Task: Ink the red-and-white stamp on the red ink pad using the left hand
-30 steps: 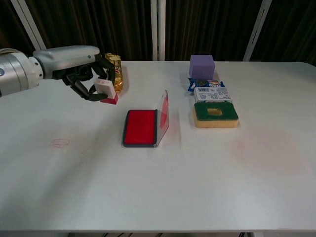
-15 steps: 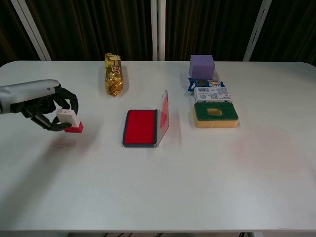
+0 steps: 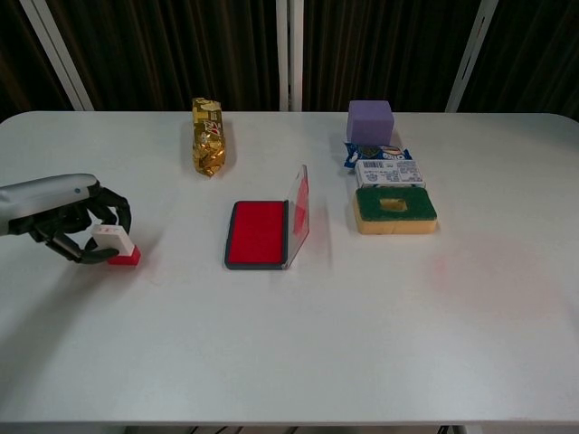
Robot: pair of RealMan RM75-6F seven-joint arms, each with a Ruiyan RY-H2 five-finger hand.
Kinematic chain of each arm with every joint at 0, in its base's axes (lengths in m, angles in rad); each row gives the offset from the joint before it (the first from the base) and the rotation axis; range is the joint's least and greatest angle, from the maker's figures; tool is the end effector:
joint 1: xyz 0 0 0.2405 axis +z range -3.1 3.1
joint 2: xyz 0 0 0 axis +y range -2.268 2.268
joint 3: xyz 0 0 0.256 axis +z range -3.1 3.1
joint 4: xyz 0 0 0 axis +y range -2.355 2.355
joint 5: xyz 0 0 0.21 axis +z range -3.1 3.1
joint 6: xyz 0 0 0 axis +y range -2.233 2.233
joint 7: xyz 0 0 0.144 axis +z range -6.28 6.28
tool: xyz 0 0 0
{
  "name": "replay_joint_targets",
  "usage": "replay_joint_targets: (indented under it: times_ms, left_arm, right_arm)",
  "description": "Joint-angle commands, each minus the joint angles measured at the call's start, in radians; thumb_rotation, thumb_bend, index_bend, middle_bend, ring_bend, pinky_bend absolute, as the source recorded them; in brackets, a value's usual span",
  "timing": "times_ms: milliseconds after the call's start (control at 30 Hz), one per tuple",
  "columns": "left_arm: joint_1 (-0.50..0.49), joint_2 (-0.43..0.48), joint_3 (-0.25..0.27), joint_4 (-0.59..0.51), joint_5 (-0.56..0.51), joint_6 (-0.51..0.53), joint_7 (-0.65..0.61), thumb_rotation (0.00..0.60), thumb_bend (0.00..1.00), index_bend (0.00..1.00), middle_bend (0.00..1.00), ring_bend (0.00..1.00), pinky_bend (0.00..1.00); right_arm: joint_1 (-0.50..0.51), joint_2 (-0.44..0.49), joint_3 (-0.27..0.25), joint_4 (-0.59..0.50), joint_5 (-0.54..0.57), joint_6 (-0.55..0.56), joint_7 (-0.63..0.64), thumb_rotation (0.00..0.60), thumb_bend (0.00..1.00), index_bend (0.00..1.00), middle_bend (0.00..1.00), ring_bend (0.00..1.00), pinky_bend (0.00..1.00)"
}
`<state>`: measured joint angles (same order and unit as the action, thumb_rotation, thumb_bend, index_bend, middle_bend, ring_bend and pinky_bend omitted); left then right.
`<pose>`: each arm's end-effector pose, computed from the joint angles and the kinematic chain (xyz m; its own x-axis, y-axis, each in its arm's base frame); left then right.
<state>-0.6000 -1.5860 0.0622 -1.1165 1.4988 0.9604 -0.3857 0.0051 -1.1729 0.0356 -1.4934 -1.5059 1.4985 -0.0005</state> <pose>-0.2629 0.3027 -0.0314 0.2715 0.4871 0.8300 0.9417 -0.3127 -0.1245 -0.3423 -0.1528 0.1528 0.4536 -0.0344 0.8905 -0.8883 0.0630 0.4549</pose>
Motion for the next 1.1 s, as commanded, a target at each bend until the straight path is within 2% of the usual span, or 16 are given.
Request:
replay_joint_targets:
  times_ms: [33,367,933,1100]
  left_arm:
    - [0.005,-0.007,0.006,0.015,0.008,-0.001,-0.017,0.600,0.36,0.68,0.68,0.98,1.00]
    - [0.013,-0.027,0.012,0.056,0.033,0.008,-0.063,0.600,0.36,0.65,0.64,0.98,1.00]
    - [0.010,-0.020,0.020,0.059,0.053,-0.002,-0.083,0.600,0.36,0.57,0.55,0.97,1.00]
    - [0.008,-0.018,0.027,0.063,0.064,-0.003,-0.098,0.600,0.35,0.49,0.50,0.96,1.00]
  right_arm:
    - [0.000,0.001,0.001,-0.004,-0.001,0.002,-0.004,0.600,0.34,0.00,0.00,0.00,0.00]
    - [-0.003,0.005,-0.001,-0.009,-0.001,0.007,-0.014,0.600,0.35,0.00,0.00,0.00,0.00]
    - [-0.002,0.002,-0.001,-0.005,0.004,0.003,-0.014,0.600,0.35,0.00,0.00,0.00,0.00]
    - [-0.001,0.003,-0.002,-0.005,0.004,0.001,-0.014,0.600,0.35,0.00,0.00,0.00,0.00]
